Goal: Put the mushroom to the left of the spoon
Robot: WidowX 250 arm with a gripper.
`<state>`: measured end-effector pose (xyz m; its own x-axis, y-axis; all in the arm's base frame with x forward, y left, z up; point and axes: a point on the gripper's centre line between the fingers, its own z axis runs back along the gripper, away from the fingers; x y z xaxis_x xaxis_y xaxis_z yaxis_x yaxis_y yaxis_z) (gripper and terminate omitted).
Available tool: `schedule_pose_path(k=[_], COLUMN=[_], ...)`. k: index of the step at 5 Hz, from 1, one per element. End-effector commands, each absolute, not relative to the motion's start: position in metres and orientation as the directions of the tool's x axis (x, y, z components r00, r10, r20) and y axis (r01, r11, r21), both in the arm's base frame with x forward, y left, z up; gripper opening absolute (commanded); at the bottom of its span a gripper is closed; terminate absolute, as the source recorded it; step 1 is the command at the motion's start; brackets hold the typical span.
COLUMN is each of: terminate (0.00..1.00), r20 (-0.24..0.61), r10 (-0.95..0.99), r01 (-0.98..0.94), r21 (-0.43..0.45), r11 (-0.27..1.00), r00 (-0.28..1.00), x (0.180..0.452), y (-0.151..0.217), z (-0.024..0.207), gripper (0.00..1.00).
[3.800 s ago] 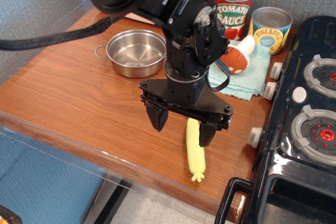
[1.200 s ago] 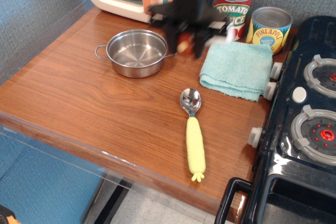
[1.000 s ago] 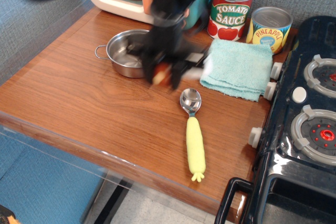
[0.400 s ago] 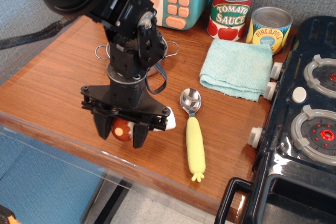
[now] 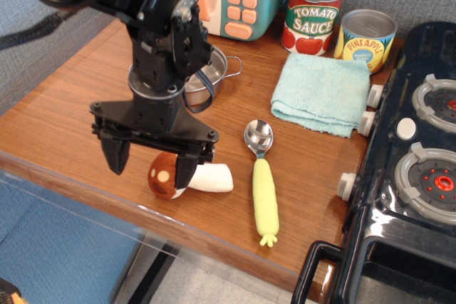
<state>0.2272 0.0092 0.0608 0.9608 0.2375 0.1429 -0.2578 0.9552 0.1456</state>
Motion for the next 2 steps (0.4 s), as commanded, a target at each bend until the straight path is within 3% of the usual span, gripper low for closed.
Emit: schedule_pose_path(k=[1,2], terminate=[0.0,1.0], r20=[0.174,0.174], r10=[0.225,0.225], r01=[-0.248,-0.248], r21=[0.123,0.123], r11=[0.961,0.961], r00=[0.959,0.959], x=[0.2304,0.2304], y=[0.0035,0.0035], z=[0.0806,0.0806], gripper=[1.0,1.0])
